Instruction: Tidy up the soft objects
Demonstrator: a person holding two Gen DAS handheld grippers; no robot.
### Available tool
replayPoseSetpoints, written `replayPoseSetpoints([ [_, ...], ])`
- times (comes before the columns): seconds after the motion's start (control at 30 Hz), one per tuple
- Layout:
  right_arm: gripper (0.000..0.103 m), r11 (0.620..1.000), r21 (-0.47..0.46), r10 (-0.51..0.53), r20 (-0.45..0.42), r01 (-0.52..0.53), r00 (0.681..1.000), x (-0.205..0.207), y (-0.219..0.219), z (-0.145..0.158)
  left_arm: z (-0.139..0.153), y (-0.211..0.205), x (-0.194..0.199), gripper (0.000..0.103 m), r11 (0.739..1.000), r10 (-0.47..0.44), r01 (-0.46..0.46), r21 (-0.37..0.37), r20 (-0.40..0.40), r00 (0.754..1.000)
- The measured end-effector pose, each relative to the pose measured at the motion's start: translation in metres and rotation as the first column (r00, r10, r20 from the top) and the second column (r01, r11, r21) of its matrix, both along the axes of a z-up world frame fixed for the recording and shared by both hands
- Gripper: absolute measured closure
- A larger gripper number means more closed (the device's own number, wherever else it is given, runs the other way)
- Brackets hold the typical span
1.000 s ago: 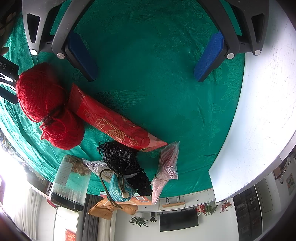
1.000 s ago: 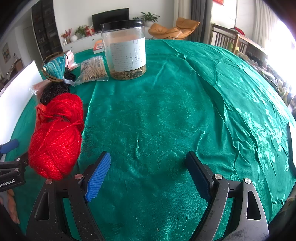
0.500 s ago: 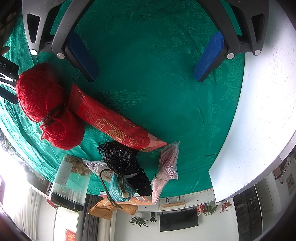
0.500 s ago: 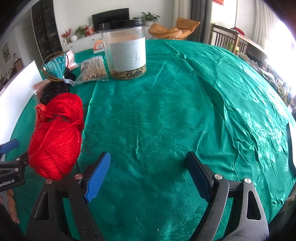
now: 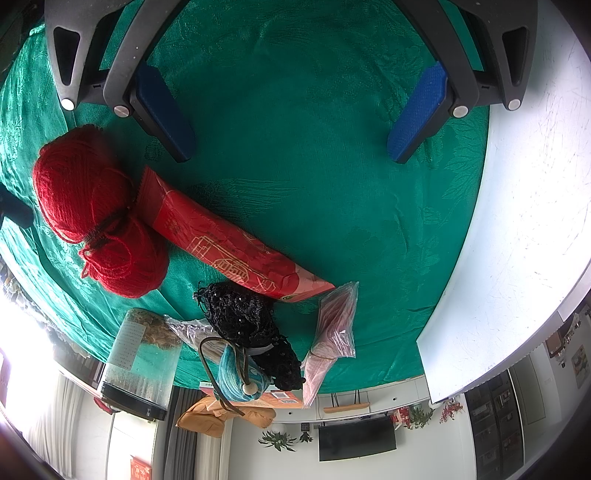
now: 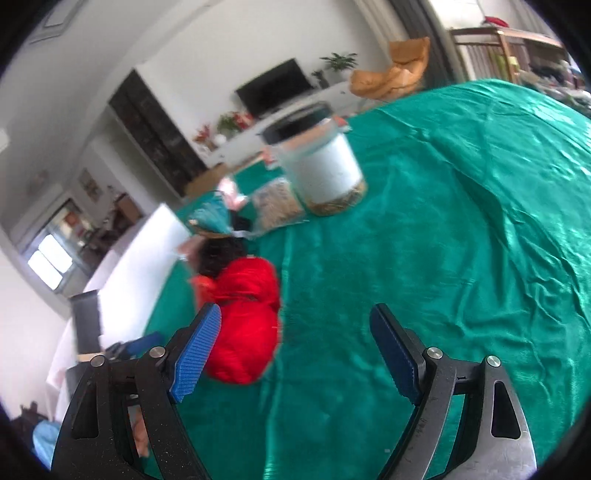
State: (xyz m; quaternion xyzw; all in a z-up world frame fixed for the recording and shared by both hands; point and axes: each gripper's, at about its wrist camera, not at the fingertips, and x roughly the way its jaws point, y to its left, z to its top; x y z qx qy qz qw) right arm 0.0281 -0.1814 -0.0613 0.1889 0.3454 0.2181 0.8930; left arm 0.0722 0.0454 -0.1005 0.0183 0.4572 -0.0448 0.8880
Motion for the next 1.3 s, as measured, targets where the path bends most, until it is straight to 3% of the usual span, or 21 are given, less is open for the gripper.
replayPoseSetpoints([
  [0.13,0.020,0.986,-0.130,0.093,-0.068,-0.102,0.993,0.019,0.041,-0.013,0.000,0.000,0.000,0.000,1.000,0.000,0.000,0.000,0.000,1.000],
  [0.17,0.034,0.980,-0.157,0.111,-0.093,-0.125,0.989,0.023,0.048,-0.017,0.000,0.000,0.000,0.000,1.000,0.000,0.000,0.000,0.000,1.000],
  [0.2,0.058,0.975,-0.141,0.155,-0.127,-0.172,0.980,0.026,0.053,-0.023,0.000,0.000,0.000,0.000,1.000,0.000,0.000,0.000,0.000,1.000],
  [0.3,0.062,0.975,-0.165,0.130,-0.125,-0.150,0.984,0.018,0.048,-0.019,0.000,0.000,0.000,0.000,1.000,0.000,0.000,0.000,0.000,1.000],
  [0.37,0.062,0.974,-0.226,0.013,-0.080,-0.031,0.997,0.008,0.032,-0.010,0.000,0.000,0.000,0.000,1.000,0.000,0.000,0.000,0.000,1.000],
  [0.43,0.062,0.947,-0.295,-0.134,-0.012,0.124,0.991,0.006,0.010,0.000,0.000,0.000,0.000,0.000,1.000,0.000,0.000,0.000,0.000,1.000],
  [0.57,0.061,0.911,-0.325,-0.246,0.071,0.256,0.967,0.050,-0.029,0.020,0.000,0.000,0.000,0.000,1.000,0.000,0.000,0.000,0.000,1.000],
  [0.63,0.045,0.919,-0.293,-0.248,0.085,0.262,0.965,0.070,-0.045,0.025,0.000,0.001,0.000,0.000,1.000,0.000,0.000,0.000,0.000,1.000],
  [0.67,0.029,0.917,-0.289,-0.269,0.060,0.274,0.961,0.077,-0.053,0.025,0.000,0.001,0.000,0.000,1.000,0.000,0.000,-0.001,0.000,1.000],
  [0.73,0.027,0.919,-0.257,-0.309,0.006,0.300,0.951,0.073,-0.066,0.022,0.001,0.000,-0.001,0.000,1.000,0.000,0.000,0.000,0.000,1.000],
  [0.87,0.027,0.923,-0.224,-0.324,-0.007,0.314,0.946,0.031,-0.067,0.006,0.001,0.000,-0.001,0.000,1.000,0.001,-0.001,0.000,0.000,1.000],
  [1.0,0.027,0.917,-0.293,-0.300,-0.061,0.270,0.952,0.020,-0.047,-0.003,0.001,0.000,-0.001,0.000,1.000,0.001,-0.001,0.000,0.000,1.000],
  [1.17,0.029,0.835,-0.503,-0.311,-0.097,0.223,0.945,0.027,-0.019,-0.023,0.001,0.000,-0.001,0.000,1.000,0.001,-0.001,0.000,0.000,1.000],
  [1.3,0.024,0.807,-0.543,-0.338,-0.104,0.232,0.935,0.029,-0.021,-0.030,0.001,0.000,0.000,0.000,1.000,0.001,-0.001,0.000,0.000,1.000],
])
